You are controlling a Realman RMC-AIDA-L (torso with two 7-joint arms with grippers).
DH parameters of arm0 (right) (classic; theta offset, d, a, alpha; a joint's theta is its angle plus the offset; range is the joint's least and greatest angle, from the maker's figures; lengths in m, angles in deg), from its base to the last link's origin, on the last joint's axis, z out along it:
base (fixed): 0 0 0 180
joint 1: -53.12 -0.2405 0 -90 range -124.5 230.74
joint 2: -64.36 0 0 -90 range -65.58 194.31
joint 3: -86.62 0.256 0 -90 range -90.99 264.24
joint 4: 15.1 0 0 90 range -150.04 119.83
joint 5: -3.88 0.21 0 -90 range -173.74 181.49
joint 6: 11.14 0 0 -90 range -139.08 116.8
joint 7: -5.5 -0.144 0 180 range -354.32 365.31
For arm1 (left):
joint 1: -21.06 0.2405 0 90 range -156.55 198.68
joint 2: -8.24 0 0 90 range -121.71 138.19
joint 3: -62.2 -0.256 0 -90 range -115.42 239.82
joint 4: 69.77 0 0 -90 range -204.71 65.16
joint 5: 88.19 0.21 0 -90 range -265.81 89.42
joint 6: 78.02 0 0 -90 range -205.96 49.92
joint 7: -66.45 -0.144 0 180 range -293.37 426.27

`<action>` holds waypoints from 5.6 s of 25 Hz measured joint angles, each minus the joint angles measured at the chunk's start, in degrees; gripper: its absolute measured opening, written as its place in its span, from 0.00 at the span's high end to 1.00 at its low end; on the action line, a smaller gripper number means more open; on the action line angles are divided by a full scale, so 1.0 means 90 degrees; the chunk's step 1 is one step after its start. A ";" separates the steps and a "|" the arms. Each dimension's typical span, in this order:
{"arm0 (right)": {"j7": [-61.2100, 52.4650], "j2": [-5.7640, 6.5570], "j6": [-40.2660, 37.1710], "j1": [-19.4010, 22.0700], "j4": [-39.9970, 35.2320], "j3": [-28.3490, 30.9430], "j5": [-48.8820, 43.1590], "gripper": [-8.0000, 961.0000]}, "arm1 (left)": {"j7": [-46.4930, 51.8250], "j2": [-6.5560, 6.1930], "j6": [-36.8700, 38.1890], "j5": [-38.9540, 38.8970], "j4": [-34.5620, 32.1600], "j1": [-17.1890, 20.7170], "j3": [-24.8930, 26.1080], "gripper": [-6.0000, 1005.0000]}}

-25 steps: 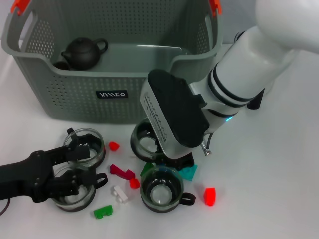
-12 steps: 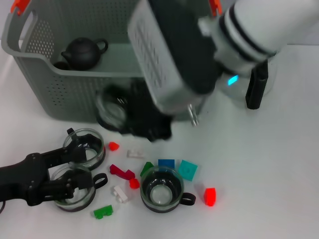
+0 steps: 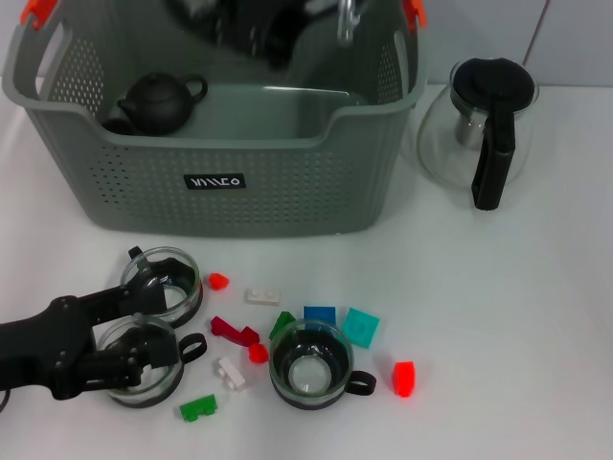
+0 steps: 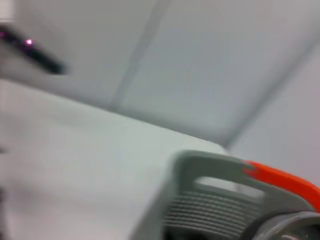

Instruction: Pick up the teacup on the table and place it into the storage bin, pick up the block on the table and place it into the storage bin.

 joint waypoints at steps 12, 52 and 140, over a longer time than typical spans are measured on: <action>-0.0703 0.0164 0.1683 -0.1042 0.2994 0.0855 -0.0803 0.93 | -0.0094 0.0002 -0.0025 0.0010 0.0053 -0.0055 -0.0058 0.13; -0.1222 0.0077 0.2711 -0.1248 0.4617 0.0828 -0.1253 0.80 | -0.0240 0.0051 -0.0083 0.0030 -0.0014 -0.0044 -0.0124 0.13; -0.0911 -0.0075 -0.1292 0.0419 0.1009 -0.3293 -0.0045 0.37 | 0.0038 -0.0209 0.0273 0.0669 -0.0012 -0.0018 -0.0652 0.13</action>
